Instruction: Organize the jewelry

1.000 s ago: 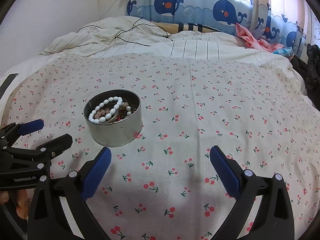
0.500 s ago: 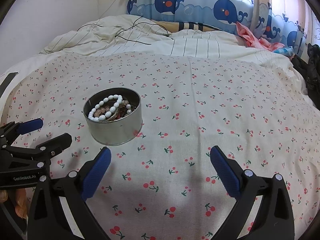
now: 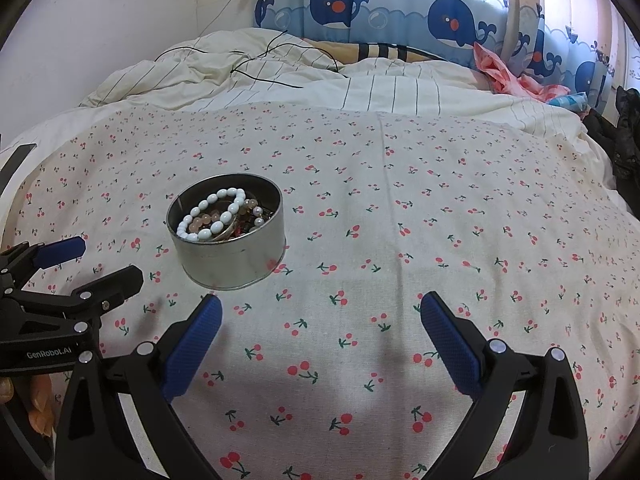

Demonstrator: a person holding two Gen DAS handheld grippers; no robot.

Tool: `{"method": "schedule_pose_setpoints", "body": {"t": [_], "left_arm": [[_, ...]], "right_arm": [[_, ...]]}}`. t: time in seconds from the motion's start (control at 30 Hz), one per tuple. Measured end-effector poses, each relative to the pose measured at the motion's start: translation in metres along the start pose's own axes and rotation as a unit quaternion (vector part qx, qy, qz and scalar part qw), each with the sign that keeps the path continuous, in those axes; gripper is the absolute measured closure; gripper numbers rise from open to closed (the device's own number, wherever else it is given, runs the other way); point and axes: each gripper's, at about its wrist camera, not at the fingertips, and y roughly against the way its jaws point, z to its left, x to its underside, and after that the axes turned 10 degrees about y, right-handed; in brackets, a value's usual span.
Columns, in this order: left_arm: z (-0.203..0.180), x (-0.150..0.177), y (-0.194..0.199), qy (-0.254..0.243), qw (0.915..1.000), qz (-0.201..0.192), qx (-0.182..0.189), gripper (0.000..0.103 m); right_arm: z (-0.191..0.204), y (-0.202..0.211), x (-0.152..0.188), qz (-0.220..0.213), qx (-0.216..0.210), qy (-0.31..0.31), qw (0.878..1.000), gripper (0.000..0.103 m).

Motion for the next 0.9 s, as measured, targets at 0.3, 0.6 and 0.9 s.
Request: {"method": "schedule_pose_setpoints", "body": {"t": [0.3, 0.6, 0.9], "left_arm": [[0.0001, 0.0003, -0.0001, -0.004, 1.0000, 0.001, -0.002, 0.008], [-0.0013, 0.0006, -0.0002, -0.004, 1.0000, 0.001, -0.006, 0.008], [-0.0019, 0.0010, 0.0002, -0.005, 1.0000, 0.003, -0.006, 0.008]], "right_arm": [[0.0005, -0.0005, 0.0003, 0.001, 0.000, 0.000, 1.000, 0.008], [0.0024, -0.0028, 0.0019, 0.002, -0.001, 0.001, 1.000, 0.008], [0.0018, -0.0026, 0.0010, 0.002, -0.001, 0.002, 1.000, 0.008]]}}
